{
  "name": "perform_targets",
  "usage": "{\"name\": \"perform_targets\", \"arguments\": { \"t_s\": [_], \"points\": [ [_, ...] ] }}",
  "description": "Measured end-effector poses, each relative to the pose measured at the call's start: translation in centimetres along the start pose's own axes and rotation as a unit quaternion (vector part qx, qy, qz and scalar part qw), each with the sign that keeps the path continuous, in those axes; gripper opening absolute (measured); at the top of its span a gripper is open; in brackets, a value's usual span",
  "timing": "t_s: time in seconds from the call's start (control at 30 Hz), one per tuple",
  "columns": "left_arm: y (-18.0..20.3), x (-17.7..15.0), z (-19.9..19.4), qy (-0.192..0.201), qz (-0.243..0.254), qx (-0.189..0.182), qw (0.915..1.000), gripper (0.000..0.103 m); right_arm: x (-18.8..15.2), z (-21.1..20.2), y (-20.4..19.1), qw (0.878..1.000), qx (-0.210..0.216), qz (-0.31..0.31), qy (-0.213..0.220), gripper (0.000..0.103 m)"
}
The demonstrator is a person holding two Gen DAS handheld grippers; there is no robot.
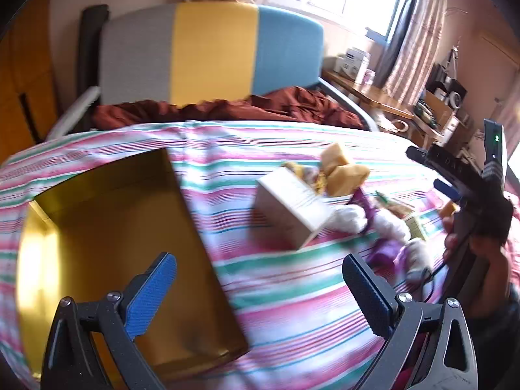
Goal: Organize objects
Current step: 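Move the left tool from the gold tray toward the white box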
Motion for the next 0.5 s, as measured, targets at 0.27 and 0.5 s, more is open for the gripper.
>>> {"name": "perform_targets", "arguments": {
  "t_s": [0.27, 0.5],
  "points": [
    [2.1, 3.5, 7.7, -0.057, -0.028, -0.033, 0.9975, 0.103, 0.3, 0.0, 0.8, 0.999, 0.018, 0.035, -0.008, 0.100],
    [2.9, 5.2, 13.3, -0.090, -0.019, -0.002, 0.9958, 0.103, 0.0, 0.5, 0.4, 0.999, 0.029, 0.032, -0.023, 0.100]
  ]
}}
Point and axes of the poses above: each gripper's, at about its wrist camera, not at the fingertips, and z roughly the way its jaws point, y to its right, x to its top, the point moved 6 cm from there along z, roughly the way its jaws point, and after that the axes turned 14 degrees about z, right-handed, at the moved point
